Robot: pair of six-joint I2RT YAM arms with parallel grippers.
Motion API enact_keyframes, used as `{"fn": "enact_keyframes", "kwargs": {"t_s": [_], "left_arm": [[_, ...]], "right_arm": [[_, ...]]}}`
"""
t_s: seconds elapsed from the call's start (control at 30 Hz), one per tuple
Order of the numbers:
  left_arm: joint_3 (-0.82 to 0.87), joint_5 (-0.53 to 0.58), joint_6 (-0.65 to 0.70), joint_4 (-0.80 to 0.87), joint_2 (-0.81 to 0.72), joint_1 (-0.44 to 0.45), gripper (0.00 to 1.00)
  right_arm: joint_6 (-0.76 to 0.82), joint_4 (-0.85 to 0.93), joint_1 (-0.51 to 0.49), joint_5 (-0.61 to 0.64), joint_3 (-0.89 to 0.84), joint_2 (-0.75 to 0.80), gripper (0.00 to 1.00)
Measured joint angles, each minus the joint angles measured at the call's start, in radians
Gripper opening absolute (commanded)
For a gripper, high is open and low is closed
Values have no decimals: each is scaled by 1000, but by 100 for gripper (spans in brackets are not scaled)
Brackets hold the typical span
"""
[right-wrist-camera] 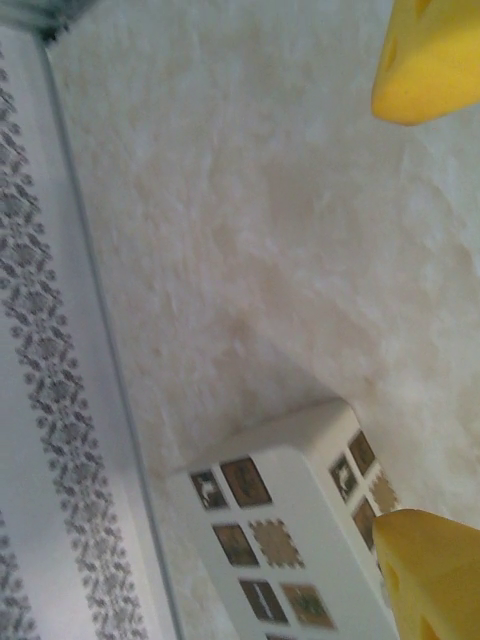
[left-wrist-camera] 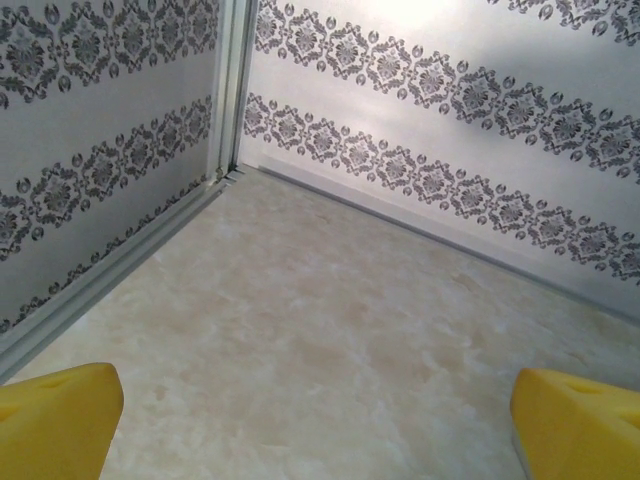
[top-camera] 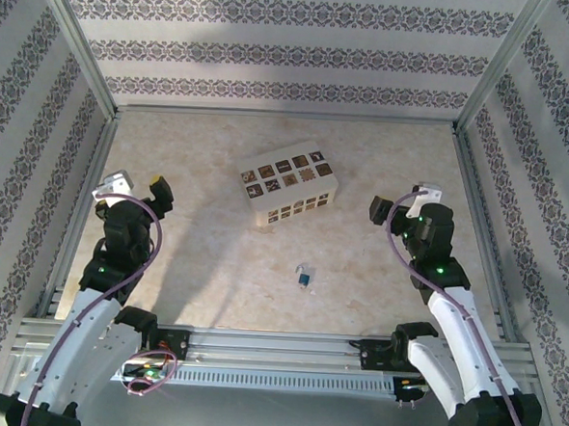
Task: Unlock the padlock with the key
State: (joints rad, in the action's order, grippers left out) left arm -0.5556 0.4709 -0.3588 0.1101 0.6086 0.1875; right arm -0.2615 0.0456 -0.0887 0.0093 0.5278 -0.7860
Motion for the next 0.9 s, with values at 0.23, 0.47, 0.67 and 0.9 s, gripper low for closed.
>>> {"fn": "enact_keyframes", "kwargs": {"t_s": [0.23,0.47,0.67,0.9], "left_arm": [[97,35,65,-117,54,-17,99],[137,31,163,-263,240,-46,99],[137,11,214,-398,430,-58,99],[151,-32,240,-517,573,-66,99]], "right_arm": [[76,-282,51,91,-179,-47,98],[79,-503,105,106,-238,-247,99],[95,-729,107,101,-268,-420,98],[143,-972,107,59,-286,-594,99]]}}
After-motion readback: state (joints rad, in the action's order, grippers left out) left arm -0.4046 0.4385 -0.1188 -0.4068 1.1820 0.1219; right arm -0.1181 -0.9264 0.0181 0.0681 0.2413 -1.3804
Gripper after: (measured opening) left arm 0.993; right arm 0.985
